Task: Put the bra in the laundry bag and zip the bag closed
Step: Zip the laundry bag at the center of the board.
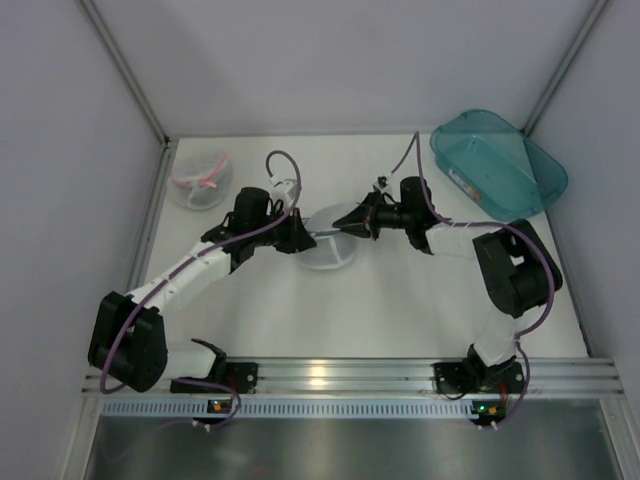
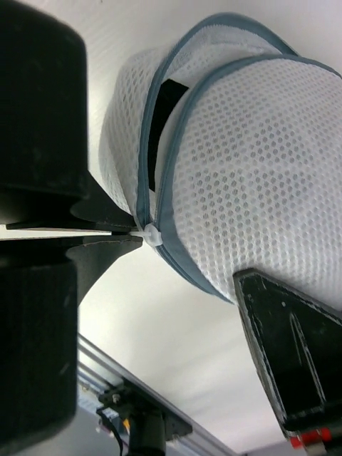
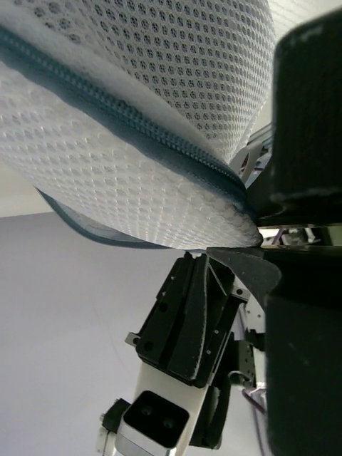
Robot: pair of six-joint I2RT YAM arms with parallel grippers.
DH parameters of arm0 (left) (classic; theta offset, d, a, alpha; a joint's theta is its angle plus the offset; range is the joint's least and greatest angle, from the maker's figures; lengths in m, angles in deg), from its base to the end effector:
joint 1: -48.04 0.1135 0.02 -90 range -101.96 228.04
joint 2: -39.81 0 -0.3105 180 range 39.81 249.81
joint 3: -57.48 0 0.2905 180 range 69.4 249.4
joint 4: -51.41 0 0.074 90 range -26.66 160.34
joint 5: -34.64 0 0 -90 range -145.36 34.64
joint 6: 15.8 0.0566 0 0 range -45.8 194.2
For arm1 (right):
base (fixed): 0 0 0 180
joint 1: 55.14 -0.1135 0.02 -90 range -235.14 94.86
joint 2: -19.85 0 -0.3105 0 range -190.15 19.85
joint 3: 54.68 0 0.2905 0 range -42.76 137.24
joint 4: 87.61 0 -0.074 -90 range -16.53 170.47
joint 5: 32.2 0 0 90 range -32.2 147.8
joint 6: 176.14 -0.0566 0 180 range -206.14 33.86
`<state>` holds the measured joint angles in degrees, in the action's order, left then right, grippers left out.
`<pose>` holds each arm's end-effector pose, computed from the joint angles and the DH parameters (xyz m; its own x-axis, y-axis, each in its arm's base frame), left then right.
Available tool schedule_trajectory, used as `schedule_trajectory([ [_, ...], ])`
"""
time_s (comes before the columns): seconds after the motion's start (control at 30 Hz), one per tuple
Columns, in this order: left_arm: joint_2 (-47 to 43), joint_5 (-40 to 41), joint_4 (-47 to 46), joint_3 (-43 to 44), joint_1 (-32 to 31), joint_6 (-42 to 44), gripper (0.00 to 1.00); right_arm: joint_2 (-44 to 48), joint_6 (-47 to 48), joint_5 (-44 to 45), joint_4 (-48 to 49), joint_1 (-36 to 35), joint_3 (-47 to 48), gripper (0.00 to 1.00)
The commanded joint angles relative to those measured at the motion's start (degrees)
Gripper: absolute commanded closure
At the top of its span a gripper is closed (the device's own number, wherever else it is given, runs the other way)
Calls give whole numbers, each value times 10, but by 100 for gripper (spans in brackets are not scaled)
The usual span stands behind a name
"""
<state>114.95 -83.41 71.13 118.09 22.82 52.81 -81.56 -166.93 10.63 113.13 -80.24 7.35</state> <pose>0.2818 -0.1621 0.2710 -0.7395 -0.0075 -0.6731 0.4919 0.6767 -0.5479 0.3560 0.2126 0.1976 -0.9522 0.2950 0.0797 0.1388 0.1852 0.9728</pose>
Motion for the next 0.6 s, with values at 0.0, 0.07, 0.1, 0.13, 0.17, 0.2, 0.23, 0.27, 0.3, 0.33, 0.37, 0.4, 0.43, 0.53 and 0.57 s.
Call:
schedule_trajectory([
  [0.0,-13,38,72,29,9,84,100,9,134,-25,-83,13,60,100],
  [0.07,-6,34,90,31,9,117,100,2,186,-34,-162,14,92,100],
  [0.1,-5,31,91,29,9,131,100,0,240,-34,-187,15,104,100],
  [0.13,-7,26,91,27,9,136,100,-3,264,-34,-233,17,125,100],
  [0.17,-10,16,90,26,9,141,100,-3,284,-33,-247,17,133,100],
  [0.2,-14,5,88,25,9,144,100,-4,322,-29,-272,18,142,97],
  [0.23,-19,-13,84,22,9,141,100,-8,334,-29,-292,17,162,81],
  [0.27,-22,-21,73,20,8,129,100,-10,352,-34,-325,17,172,73],
  [0.3,-24,-30,67,19,7,121,100,-11,360,-38,-350,17,181,64],
  [0.33,-29,-35,60,18,7,114,100,-7,366,-39,-368,19,192,46],
  [0.37,-31,-37,54,16,6,105,100,-3,380,-38,-396,20,195,40],
  [0.4,-35,-36,42,14,4,89,100,2,389,-37,-409,21,199,30],
  [0.43,-39,-36,34,10,3,79,100,14,397,-36,-424,26,201,26],
  [0.53,-48,-38,7,-9,-3,35,100,45,446,-44,-470,41,202,20],
  [0.57,-48,-41,-1,-14,-4,12,100,55,484,-46,-491,46,201,20],
])
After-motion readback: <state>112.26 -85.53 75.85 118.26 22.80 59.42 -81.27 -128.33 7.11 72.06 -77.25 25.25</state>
